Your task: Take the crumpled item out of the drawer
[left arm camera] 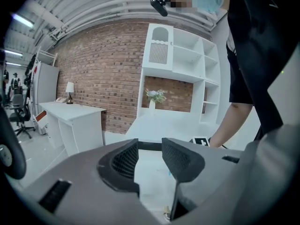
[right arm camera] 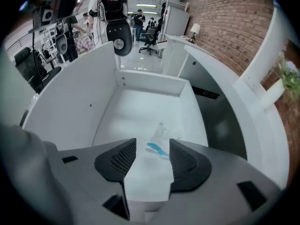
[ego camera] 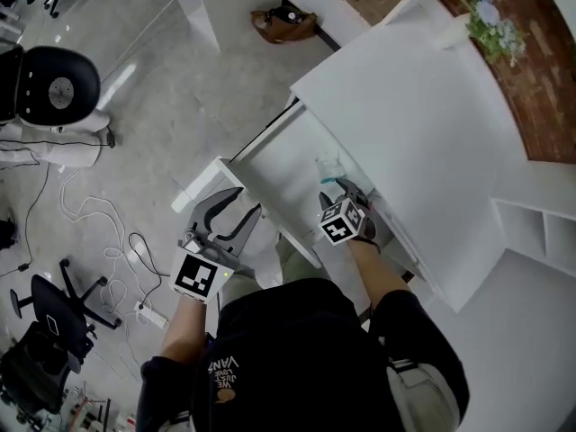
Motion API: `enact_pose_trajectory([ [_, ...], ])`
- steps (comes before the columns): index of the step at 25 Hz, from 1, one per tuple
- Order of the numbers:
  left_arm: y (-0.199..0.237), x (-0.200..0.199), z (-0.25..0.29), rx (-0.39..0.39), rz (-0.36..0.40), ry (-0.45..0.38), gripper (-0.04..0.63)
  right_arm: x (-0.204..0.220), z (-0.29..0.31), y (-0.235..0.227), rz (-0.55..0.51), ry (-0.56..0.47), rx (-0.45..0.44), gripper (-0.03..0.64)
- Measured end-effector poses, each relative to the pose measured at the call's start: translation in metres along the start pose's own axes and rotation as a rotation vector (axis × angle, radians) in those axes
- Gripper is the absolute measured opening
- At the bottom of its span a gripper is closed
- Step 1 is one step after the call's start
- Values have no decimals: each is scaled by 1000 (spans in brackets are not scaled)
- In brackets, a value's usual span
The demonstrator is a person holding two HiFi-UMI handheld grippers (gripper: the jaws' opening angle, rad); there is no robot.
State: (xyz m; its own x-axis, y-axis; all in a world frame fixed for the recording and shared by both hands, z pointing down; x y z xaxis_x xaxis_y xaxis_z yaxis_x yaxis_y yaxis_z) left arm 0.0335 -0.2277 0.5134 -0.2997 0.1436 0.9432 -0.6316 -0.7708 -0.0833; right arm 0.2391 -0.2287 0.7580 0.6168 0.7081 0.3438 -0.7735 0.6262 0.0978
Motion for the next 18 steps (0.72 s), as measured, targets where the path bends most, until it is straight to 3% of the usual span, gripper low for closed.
enact_pose_trajectory([
  [5,2,14,1,-35,-26,22,137,11,33,-1,-178,101,-14,196],
  [11,7,26,6,-70,-52,41,137,18,66,0,-487,172,-13,196],
  [18,10,33,4,-96,-44,62,137,25,91,1,-699,245,-30,195],
])
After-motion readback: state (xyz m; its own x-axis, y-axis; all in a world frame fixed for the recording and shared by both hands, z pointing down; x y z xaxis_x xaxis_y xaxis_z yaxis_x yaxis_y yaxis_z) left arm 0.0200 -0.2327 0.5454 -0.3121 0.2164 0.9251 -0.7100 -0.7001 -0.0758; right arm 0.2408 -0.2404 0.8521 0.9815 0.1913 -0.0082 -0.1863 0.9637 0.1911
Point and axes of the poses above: the fingertips, and each gripper's own axes: z forward along the fingers, y to its left, x out of its underside, the point moved 2 cm from there along -z, backward along the fingers, and after that the axes turned 10 degrees about z, right-handed, at the moved point
